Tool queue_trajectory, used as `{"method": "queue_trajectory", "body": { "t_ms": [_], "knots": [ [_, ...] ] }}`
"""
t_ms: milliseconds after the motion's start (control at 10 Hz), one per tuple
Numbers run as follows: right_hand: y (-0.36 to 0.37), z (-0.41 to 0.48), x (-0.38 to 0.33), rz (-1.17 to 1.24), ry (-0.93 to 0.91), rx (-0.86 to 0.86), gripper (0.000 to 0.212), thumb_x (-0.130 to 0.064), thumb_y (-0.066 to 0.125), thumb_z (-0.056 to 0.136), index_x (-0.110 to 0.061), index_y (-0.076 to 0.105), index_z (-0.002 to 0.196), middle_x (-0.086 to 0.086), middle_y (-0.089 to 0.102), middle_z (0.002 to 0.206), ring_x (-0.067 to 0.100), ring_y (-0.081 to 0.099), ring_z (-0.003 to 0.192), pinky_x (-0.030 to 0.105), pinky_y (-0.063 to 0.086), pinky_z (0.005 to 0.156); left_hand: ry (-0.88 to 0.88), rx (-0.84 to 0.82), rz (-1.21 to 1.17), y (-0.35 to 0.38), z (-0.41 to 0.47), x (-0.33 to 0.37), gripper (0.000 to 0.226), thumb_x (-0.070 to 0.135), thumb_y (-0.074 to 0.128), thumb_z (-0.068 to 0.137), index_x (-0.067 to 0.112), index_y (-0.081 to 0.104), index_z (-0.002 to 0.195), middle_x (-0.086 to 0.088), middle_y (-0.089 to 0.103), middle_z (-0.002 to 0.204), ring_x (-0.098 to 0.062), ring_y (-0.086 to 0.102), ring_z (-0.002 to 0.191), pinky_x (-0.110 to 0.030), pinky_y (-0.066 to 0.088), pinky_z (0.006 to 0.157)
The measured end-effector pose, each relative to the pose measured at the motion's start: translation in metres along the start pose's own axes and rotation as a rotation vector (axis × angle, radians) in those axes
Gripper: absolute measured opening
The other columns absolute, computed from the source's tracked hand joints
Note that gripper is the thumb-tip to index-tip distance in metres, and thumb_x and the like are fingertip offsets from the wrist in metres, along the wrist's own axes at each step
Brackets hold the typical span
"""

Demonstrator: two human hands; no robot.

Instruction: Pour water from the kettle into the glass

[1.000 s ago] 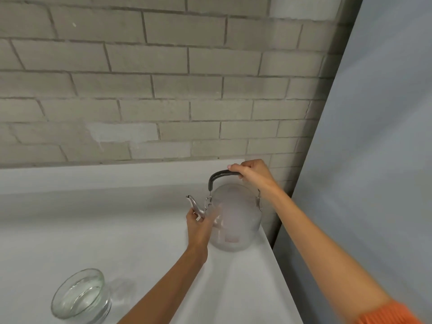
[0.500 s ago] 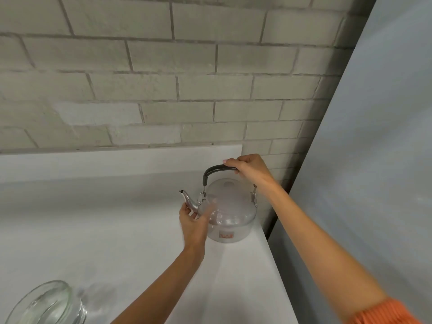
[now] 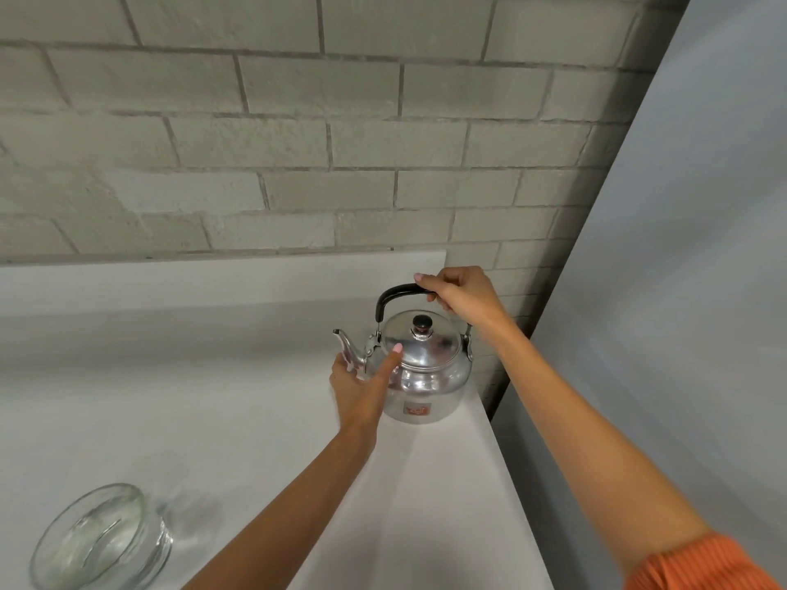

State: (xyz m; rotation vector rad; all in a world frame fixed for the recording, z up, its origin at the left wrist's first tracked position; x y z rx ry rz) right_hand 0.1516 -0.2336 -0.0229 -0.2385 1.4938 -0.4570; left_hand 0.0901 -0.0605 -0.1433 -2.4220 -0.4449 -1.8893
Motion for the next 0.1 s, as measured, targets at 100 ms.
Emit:
{"method": "queue_trajectory", "body": {
  "t_ms": [100],
  "knots": [
    [-0.0063, -0.0102, -0.0112, -0.026, -0.063, 0.099, 0.019, -0.041, 0.066, 0.086, -0.024, 0.070, 0.078, -0.016, 0.065, 0.072, 0.000, 0.059, 0.069, 0.018, 0.044, 0.067, 0.023, 0.066, 0.060, -0.0086, -0.0084, 0.0140, 0.103, 0.053, 0.073, 0.072, 0.020, 0.017, 0.153, -0.004, 0.022, 0.156, -0.023, 0.032, 0.143, -0.039, 0.035, 0.110]
  ]
}}
Point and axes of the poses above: each hand's wrist, its own z-axis towards the middle knuckle, its own y-axis out of the palm, x = y × z, the point moved 7 cm from there along z, towards the middle knuckle
